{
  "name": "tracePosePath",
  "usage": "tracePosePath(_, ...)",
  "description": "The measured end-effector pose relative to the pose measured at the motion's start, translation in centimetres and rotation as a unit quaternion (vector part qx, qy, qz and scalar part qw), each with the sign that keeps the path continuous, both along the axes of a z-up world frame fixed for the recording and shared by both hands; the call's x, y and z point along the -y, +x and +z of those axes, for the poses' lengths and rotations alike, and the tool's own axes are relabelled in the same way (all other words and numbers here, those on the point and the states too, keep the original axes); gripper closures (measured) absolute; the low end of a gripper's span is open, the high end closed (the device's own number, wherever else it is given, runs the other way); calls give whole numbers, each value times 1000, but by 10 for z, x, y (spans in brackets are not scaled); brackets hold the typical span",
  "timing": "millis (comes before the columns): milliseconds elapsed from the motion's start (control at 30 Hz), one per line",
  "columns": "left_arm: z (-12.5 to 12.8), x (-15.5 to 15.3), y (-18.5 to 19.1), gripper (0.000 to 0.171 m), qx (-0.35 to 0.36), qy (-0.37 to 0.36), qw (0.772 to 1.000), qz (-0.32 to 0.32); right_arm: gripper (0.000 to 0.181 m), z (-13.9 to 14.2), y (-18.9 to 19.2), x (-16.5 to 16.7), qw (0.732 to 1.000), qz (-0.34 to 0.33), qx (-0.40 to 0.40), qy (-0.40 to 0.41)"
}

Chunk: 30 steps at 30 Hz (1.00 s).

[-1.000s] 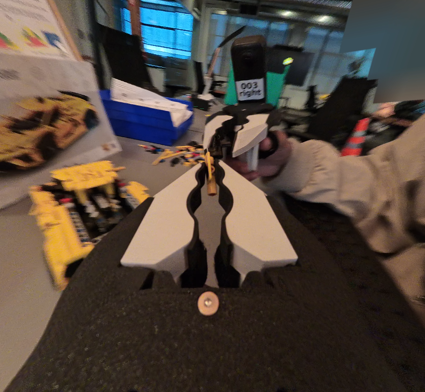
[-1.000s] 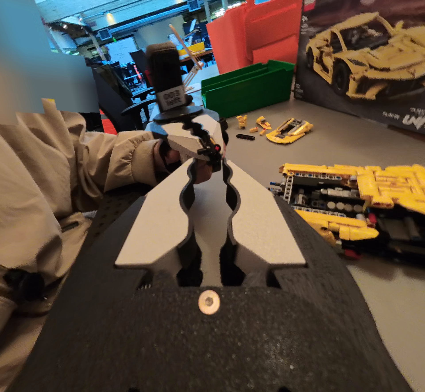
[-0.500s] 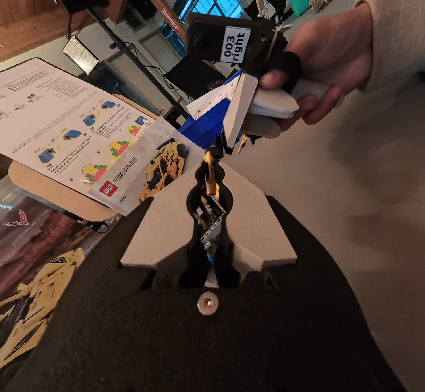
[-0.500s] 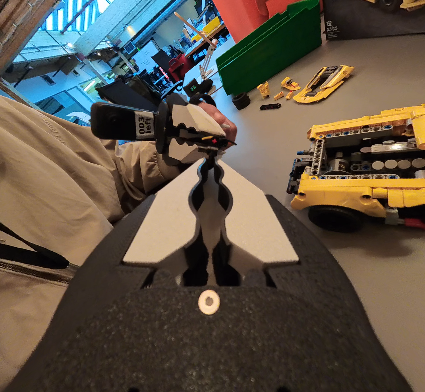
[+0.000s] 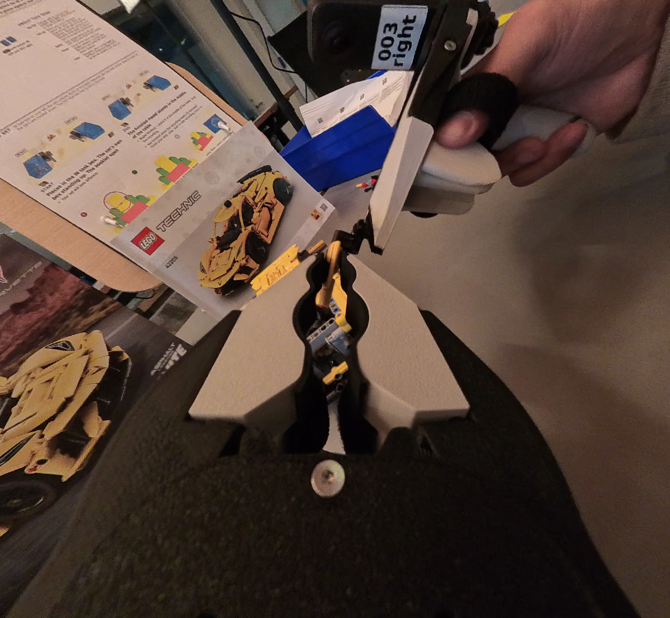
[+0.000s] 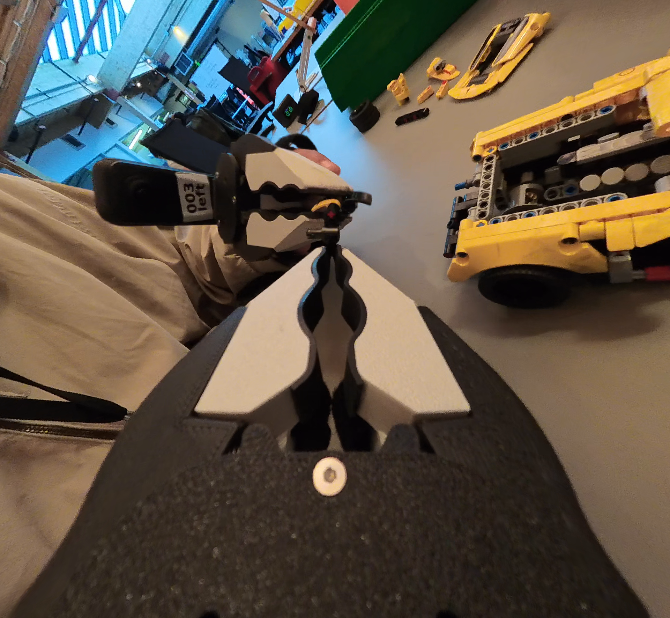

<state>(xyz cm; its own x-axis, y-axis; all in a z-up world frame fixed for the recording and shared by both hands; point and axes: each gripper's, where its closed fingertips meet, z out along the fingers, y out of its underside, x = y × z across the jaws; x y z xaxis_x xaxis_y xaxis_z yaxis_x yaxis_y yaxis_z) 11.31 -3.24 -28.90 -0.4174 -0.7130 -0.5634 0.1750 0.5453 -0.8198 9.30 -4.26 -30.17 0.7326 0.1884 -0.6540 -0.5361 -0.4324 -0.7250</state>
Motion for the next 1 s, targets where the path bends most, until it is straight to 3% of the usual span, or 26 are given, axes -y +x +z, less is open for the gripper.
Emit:
tracePosePath(367, -5, -4, 9, 163, -48, -49, 997, 28, 180, -12, 4, 1, 999, -3, 21, -38)
tracePosePath(400, 6, -21, 16, 166, -25, -72, 994, 77, 181, -32, -6, 6, 994, 35, 47, -90)
tracePosePath(467, 37, -50, 21, 166, -7, -139, 987, 86, 181, -64, -39, 5, 984, 100, 44, -143)
tracePosePath(533, 43, -44, 9, 166, 6, -130, 991, 45, 181, -30, -24, -7, 994, 48, 60, -76)
tracePosePath(600, 36, -34, -1, 166, -13, -153, 988, 13, 181, -21, -11, -6, 996, 32, 63, -61)
tracePosePath(700, 41, -43, 2, 166, -24, -176, 984, 17, 181, 6, 0, -5, 1000, 3, -7, 19)
tracePosePath(833, 30, -31, 2, 166, -86, -243, 966, -35, 181, 49, 27, 0, 983, -83, 90, 135)
tracePosePath(933, 33, -21, -1, 166, -114, -319, 937, -85, 170, 45, 12, -10, 966, -78, 191, 156)
tracePosePath(1000, 40, -17, -5, 166, -100, -341, 928, -112, 158, 51, 7, -17, 963, -91, 191, 169)
